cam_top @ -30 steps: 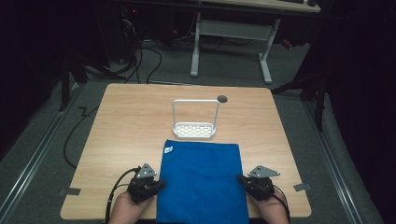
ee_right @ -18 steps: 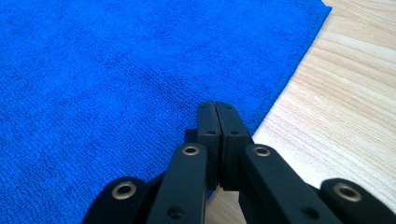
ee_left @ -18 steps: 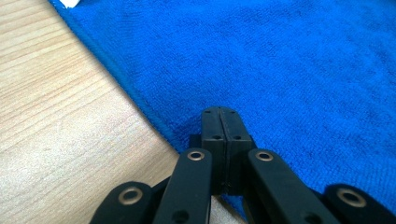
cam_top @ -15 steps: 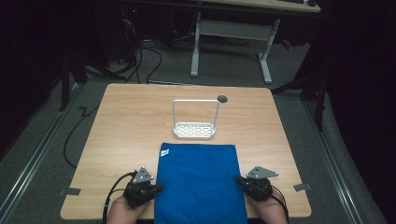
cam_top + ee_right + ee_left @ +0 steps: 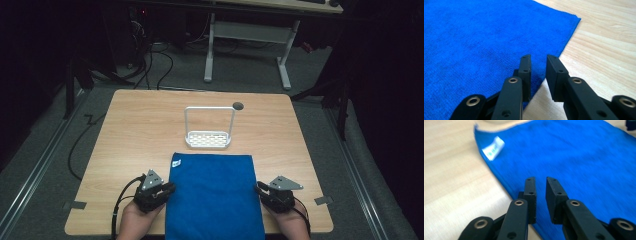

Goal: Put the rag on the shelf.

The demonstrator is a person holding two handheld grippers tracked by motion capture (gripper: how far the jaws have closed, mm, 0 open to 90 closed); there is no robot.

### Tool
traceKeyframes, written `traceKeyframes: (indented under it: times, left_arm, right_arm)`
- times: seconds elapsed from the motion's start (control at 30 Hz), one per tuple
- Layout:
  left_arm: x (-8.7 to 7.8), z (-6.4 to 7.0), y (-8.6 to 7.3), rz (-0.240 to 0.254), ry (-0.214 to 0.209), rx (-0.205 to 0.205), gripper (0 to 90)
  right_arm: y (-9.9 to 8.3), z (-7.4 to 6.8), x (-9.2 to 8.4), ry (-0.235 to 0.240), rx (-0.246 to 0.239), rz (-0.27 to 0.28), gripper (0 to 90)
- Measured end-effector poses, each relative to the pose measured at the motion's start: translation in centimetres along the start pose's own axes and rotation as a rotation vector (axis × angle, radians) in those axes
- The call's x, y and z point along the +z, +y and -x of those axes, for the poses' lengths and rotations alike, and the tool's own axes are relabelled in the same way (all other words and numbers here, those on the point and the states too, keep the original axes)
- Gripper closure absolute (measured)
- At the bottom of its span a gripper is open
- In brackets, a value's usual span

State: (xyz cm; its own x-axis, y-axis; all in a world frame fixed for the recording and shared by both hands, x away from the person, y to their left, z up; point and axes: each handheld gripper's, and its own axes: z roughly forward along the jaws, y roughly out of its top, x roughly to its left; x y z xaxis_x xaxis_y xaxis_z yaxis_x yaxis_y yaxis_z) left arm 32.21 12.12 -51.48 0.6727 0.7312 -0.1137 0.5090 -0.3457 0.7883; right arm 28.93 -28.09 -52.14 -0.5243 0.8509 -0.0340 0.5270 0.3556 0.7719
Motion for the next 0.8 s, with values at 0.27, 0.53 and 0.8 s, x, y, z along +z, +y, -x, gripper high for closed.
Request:
traceKeyframes:
  times: [0.27,0.53,0.8]
  left_arm:
    - [2.3,-0.9,2.6,0.023,0.114,0.03,72.0]
    - [5.0,-4.0,4.7,0.019,0.18,-0.007,64.4]
    - [7.3,-5.9,4.7,-0.029,0.159,-0.062,62.2]
  right_arm:
    - [0.3,0.3,-0.3,-0.035,0.008,0.038,73.5]
    - [0.6,0.4,-0.3,-0.037,0.024,0.066,70.5]
    - [1.7,0.4,0.7,-0.05,0.047,0.078,66.1]
